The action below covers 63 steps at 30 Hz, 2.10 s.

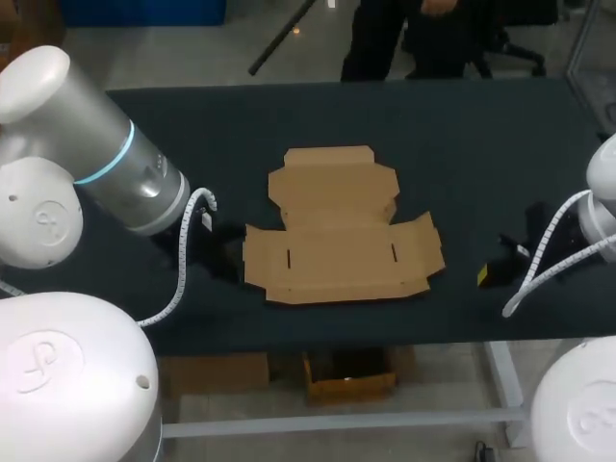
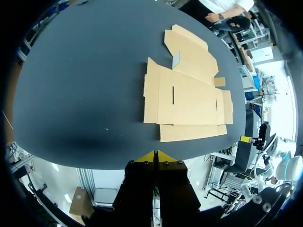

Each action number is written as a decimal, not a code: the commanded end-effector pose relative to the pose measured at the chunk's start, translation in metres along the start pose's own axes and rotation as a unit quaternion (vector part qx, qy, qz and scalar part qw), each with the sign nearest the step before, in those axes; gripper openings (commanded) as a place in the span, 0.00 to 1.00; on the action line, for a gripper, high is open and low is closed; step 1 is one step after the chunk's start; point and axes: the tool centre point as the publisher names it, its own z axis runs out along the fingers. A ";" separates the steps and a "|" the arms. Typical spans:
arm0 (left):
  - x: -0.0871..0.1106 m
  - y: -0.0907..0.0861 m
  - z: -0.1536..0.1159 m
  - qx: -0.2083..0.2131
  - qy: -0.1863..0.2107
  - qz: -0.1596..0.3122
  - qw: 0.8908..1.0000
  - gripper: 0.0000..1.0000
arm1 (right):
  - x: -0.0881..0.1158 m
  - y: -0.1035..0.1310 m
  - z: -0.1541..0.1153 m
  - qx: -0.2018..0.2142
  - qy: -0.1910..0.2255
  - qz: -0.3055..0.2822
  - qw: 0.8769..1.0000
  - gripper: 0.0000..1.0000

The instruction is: Assemble the packaging by folding the flat box into shape, placing the metal phone stand inside, and closing the box properly

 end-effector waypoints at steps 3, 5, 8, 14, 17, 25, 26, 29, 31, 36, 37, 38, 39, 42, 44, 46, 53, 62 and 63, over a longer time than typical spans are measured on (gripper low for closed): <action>-0.002 0.002 0.016 0.012 0.017 -0.004 1.000 0.00 | 0.002 0.011 0.012 0.016 0.012 -0.017 1.000 0.00; -0.002 0.001 0.022 0.010 0.015 -0.005 1.000 0.00 | 0.003 0.014 0.017 0.022 0.018 -0.024 0.999 0.00; -0.003 -0.002 0.031 0.001 0.012 -0.011 1.000 0.00 | 0.002 0.018 0.026 0.031 0.022 -0.027 0.999 0.00; -0.006 -0.002 0.040 -0.007 0.019 -0.023 1.000 0.00 | 0.005 0.022 0.037 0.041 0.026 -0.029 0.998 0.00; -0.006 -0.001 0.045 -0.012 0.020 -0.018 1.000 0.00 | 0.006 0.022 0.040 0.041 0.027 -0.032 0.998 0.00; -0.017 -0.005 0.054 -0.037 0.048 -0.004 0.998 0.00 | 0.007 0.023 0.052 0.054 0.029 -0.034 0.997 0.00; -0.018 -0.005 0.055 -0.041 0.052 0.002 0.998 0.00 | 0.008 0.022 0.053 0.056 0.029 -0.035 0.997 0.00; -0.019 -0.005 0.057 -0.048 0.054 0.010 0.997 0.00 | 0.010 0.022 0.055 0.057 0.028 -0.038 0.997 0.00; -0.020 -0.004 0.061 -0.051 0.053 0.012 0.997 0.00 | 0.011 0.021 0.057 0.058 0.028 -0.039 0.997 0.00; -0.021 -0.005 0.069 -0.061 0.054 0.017 0.997 0.00 | 0.011 0.020 0.063 0.063 0.029 -0.040 0.997 0.00; -0.022 -0.006 0.070 -0.062 0.055 0.018 0.996 0.00 | 0.012 0.019 0.064 0.063 0.029 -0.040 0.997 0.00; -0.022 -0.006 0.071 -0.062 0.055 0.019 0.996 0.00 | 0.012 0.019 0.064 0.064 0.029 -0.040 0.997 0.00; -0.022 -0.007 0.073 -0.065 0.056 0.019 0.996 0.00 | 0.012 0.018 0.064 0.064 0.029 -0.039 0.997 0.00; -0.021 -0.007 0.076 -0.069 0.057 0.021 0.996 0.00 | 0.012 0.017 0.067 0.068 0.029 -0.039 0.997 0.00; -0.021 -0.008 0.078 -0.070 0.059 0.022 0.996 0.00 | 0.012 0.017 0.069 0.070 0.029 -0.038 0.996 0.00; -0.021 -0.008 0.079 -0.072 0.061 0.023 0.995 0.00 | 0.012 0.017 0.071 0.072 0.029 -0.038 0.996 0.00; -0.020 -0.009 0.084 -0.075 0.064 0.024 0.995 0.00 | 0.009 0.017 0.080 0.082 0.028 -0.036 0.996 0.00; -0.020 -0.010 0.089 -0.079 0.070 0.024 0.994 0.00 | 0.006 0.018 0.091 0.094 0.032 -0.032 0.995 0.00; -0.020 -0.010 0.090 -0.080 0.070 0.024 0.994 0.00 | 0.006 0.019 0.092 0.094 0.032 -0.032 0.995 0.00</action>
